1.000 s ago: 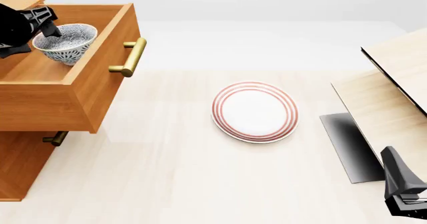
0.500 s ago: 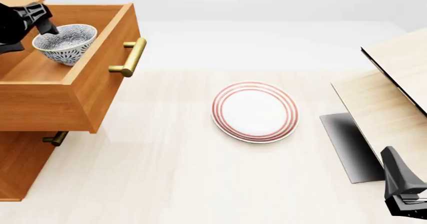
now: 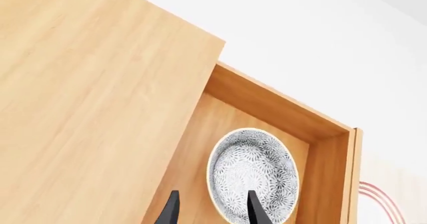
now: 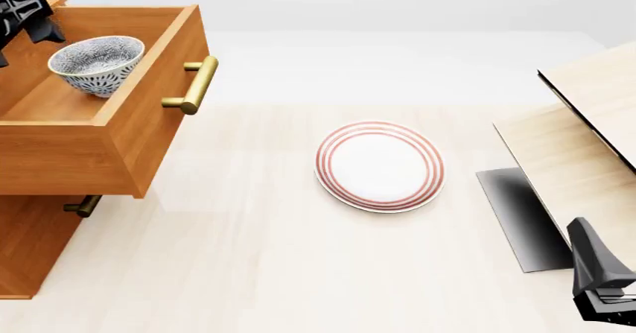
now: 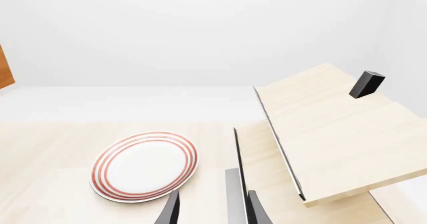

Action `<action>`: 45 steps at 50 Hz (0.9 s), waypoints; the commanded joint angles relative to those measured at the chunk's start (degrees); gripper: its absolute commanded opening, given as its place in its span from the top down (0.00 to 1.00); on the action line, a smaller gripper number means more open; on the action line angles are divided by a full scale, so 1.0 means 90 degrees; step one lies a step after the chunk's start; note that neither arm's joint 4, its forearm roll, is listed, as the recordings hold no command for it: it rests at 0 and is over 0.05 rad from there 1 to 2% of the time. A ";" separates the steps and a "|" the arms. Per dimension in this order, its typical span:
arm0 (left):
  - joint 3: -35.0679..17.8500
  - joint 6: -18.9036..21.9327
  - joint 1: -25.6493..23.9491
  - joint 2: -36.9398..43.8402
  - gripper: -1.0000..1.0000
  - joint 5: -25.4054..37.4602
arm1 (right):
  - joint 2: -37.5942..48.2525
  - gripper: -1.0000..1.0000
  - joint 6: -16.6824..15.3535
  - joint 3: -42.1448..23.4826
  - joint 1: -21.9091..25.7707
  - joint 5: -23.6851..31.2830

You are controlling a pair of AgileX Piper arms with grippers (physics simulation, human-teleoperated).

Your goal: Open the top drawer of the cabinet and put the bowl in it.

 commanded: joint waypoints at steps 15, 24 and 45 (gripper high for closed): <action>0.0005 0.0322 -0.0079 -0.0556 0.00 0.0423 | -0.0008 0.00 0.0003 0.0003 -0.0001 0.0002; 0.0067 0.0412 -0.0151 -0.0733 0.00 0.0510 | -0.0007 0.00 0.0001 0.0003 0.0000 0.0002; 0.0138 0.0733 -0.0341 -0.1331 0.00 0.0831 | -0.0006 0.00 0.0002 0.0003 0.0001 0.0002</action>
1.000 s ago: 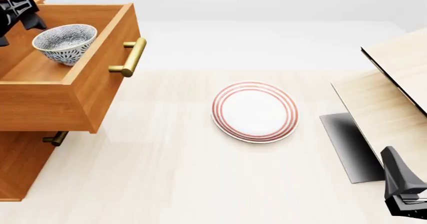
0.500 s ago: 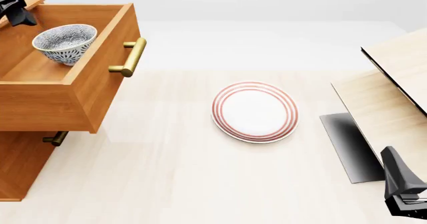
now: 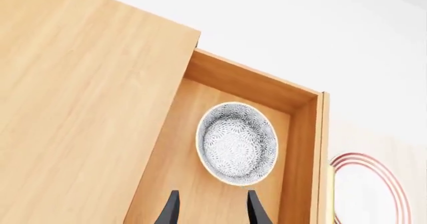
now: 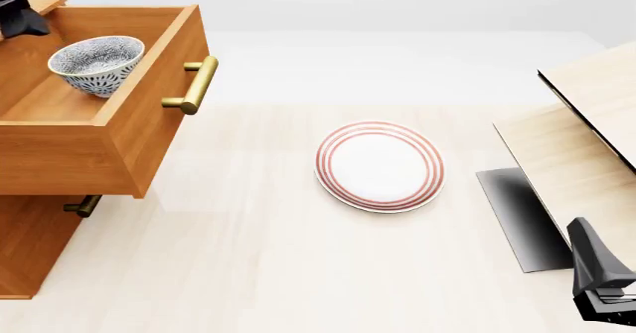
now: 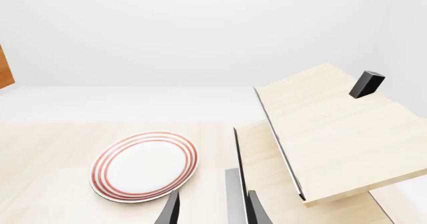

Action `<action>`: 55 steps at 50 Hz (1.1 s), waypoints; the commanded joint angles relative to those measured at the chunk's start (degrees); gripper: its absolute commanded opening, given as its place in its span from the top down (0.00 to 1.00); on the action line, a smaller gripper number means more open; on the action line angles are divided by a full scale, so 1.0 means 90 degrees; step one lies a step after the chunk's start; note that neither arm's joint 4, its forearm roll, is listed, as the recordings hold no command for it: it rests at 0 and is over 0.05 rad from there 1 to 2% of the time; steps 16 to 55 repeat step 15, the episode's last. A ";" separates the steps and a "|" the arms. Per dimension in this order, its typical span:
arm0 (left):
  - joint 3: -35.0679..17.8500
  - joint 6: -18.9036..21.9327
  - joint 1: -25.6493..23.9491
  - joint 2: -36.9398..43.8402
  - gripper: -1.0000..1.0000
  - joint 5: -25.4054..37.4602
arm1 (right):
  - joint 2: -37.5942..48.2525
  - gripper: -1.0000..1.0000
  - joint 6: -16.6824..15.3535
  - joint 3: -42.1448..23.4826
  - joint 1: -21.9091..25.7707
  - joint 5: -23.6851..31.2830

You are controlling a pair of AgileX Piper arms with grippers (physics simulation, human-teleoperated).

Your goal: Open the top drawer of the cabinet and put the bowl in it.

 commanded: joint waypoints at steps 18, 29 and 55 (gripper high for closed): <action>-0.0087 0.0331 -0.0173 -0.0704 0.00 0.0535 | -0.0013 0.00 -0.0003 0.0003 0.0001 0.0001; -0.0087 0.0331 -0.0173 -0.0704 0.00 0.0535 | -0.0013 0.00 -0.0003 0.0003 0.0001 0.0001; -0.0087 0.0331 -0.0173 -0.0704 0.00 0.0535 | -0.0013 0.00 -0.0003 0.0003 0.0001 0.0001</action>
